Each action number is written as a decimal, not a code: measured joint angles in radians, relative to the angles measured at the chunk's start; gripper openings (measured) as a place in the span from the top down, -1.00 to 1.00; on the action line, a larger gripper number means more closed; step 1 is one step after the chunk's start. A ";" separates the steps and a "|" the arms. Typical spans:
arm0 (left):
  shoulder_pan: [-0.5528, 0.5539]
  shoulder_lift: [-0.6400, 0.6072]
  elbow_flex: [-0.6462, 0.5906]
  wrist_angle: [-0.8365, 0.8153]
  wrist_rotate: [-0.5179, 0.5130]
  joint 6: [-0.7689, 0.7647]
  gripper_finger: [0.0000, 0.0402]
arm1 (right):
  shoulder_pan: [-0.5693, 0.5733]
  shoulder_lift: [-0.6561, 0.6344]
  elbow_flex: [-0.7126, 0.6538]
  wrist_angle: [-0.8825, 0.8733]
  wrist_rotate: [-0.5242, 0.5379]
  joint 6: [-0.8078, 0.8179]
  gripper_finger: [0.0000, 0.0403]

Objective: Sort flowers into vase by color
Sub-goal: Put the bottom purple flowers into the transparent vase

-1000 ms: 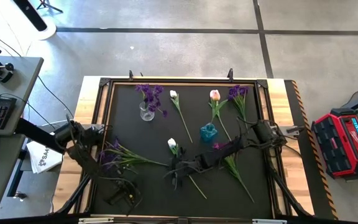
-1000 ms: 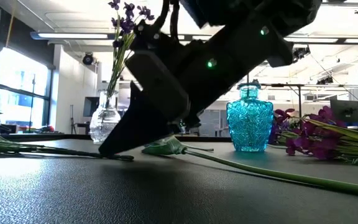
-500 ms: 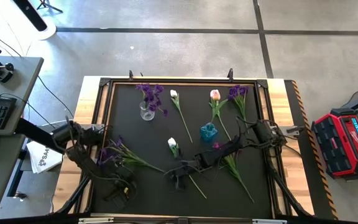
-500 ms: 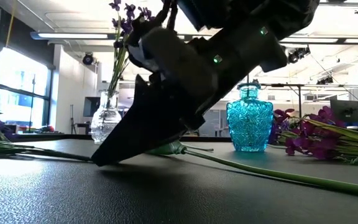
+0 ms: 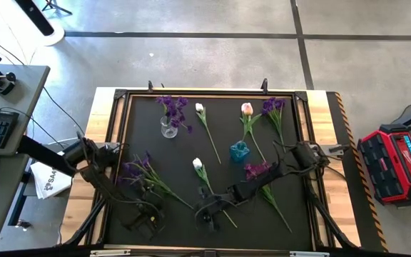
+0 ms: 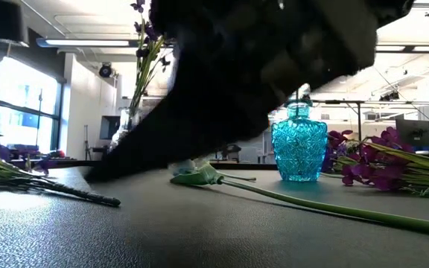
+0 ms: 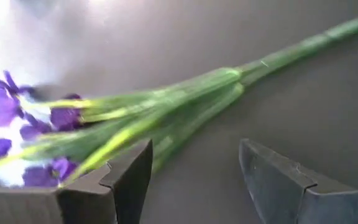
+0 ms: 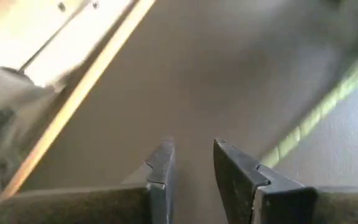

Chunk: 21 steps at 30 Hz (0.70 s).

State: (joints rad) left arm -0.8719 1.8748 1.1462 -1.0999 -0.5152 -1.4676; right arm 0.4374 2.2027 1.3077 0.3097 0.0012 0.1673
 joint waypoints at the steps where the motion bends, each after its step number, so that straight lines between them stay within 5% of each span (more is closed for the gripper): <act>1: -0.004 0.000 0.011 -0.002 0.020 -0.008 -0.13 | 0.006 -0.001 0.000 0.021 0.028 -0.010 0.60; 6: -0.023 -0.001 0.004 0.001 0.210 -0.085 -0.13 | 0.028 -0.002 0.000 0.050 0.312 0.017 0.50; 9: -0.029 -0.001 -0.045 -0.003 0.229 -0.167 -0.13 | 0.014 -0.003 0.000 0.013 0.418 0.129 0.47; 13: -0.021 -0.009 -0.110 0.009 0.212 -0.255 -0.13 | -0.017 -0.003 0.000 -0.056 0.415 0.306 0.52; 21: 0.038 -0.002 -0.148 -0.009 0.023 -0.174 -0.13 | -0.015 -0.003 0.000 -0.091 0.332 0.304 0.72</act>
State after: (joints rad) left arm -0.8338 1.8726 0.9980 -1.1090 -0.4920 -1.6419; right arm 0.4228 2.1998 1.3079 0.2186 0.3328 0.4711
